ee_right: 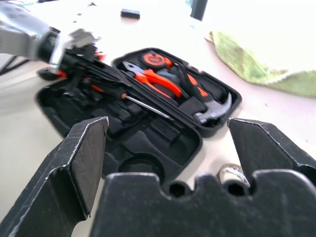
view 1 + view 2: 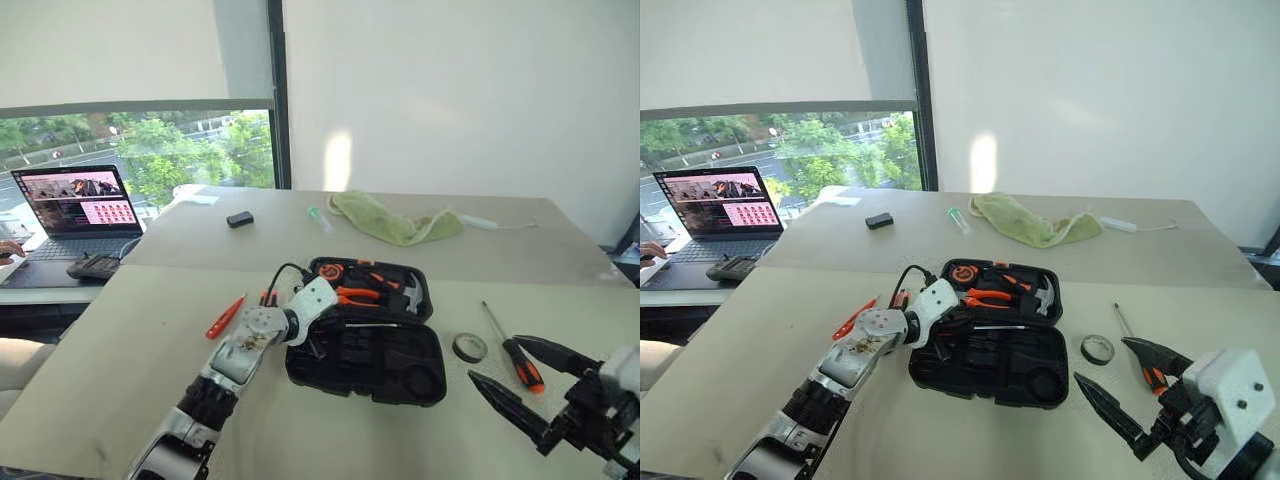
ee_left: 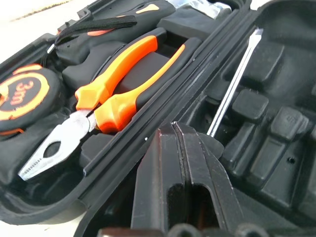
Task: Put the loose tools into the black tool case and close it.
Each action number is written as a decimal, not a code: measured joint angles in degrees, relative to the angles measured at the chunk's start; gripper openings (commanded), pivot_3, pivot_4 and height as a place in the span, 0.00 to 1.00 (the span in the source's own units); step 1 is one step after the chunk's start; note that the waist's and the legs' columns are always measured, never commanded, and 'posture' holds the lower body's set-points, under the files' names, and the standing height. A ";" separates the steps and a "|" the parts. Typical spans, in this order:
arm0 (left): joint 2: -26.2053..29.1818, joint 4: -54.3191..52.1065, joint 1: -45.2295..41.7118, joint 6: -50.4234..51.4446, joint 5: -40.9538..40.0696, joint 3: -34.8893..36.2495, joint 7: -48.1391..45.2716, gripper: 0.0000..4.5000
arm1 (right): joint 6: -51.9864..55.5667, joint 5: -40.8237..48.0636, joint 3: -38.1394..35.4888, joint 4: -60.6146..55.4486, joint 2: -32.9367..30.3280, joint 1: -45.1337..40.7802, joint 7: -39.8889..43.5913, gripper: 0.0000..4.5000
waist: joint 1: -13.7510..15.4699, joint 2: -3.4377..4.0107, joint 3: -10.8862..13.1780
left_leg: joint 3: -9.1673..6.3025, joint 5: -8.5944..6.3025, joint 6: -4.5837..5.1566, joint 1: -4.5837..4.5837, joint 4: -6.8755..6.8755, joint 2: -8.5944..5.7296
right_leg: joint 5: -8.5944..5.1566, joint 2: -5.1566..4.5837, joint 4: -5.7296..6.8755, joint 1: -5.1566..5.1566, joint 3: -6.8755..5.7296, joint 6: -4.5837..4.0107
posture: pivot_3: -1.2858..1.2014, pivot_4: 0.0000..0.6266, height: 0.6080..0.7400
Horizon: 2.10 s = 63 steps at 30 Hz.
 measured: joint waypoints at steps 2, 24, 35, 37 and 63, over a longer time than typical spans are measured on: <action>1.18 2.01 -0.80 -5.37 2.70 -2.08 -0.21 0.01 | 1.90 1.78 -0.17 0.56 -1.54 -2.40 -3.11 1.00 | -0.03 -0.09 0.00 | 0.01 -0.05 0.07 0.17 -0.03 0.00 | -0.08 -0.12 -0.04 0.20 -0.02 0.02 | 0.52 0.24 1.00; 3.61 17.23 -3.65 -32.75 6.38 -2.75 -3.13 0.01 | 2.35 -4.46 -0.58 2.93 -5.40 0.57 16.99 1.00 | -0.57 0.08 -0.14 | 0.01 -0.08 0.10 0.23 -0.19 0.10 | -0.35 -0.27 -0.03 0.16 -0.04 0.76 | 0.52 0.24 1.00; 0.23 7.26 0.75 -0.70 -22.60 12.92 -12.17 0.01 | 3.20 -6.86 0.01 6.03 -3.53 -6.98 12.51 1.00 | -1.39 0.04 0.51 | -0.08 0.07 -0.11 -0.93 -0.11 0.14 | 0.04 -0.36 0.17 -1.01 -0.03 0.54 | 0.52 0.24 1.00; 2.48 0.88 0.58 10.72 -30.38 17.41 -12.12 0.12 | 7.40 -4.20 -0.02 6.96 -4.44 -7.95 8.96 1.00 | -1.47 -0.34 0.74 | -0.20 0.23 -0.34 -1.09 -0.10 0.11 | 0.15 0.08 0.21 -1.15 -0.11 0.46 | 0.52 0.24 1.00; 16.17 -34.03 2.46 28.70 -47.29 19.50 -14.37 1.00 | 33.42 -24.42 51.59 62.96 -21.40 -61.94 5.50 0.53 | -1.95 -0.28 1.30 | 0.04 0.18 -0.22 -1.02 -0.07 -0.32 | 0.08 0.08 -0.06 -0.92 -0.08 0.71 | 0.52 0.24 1.00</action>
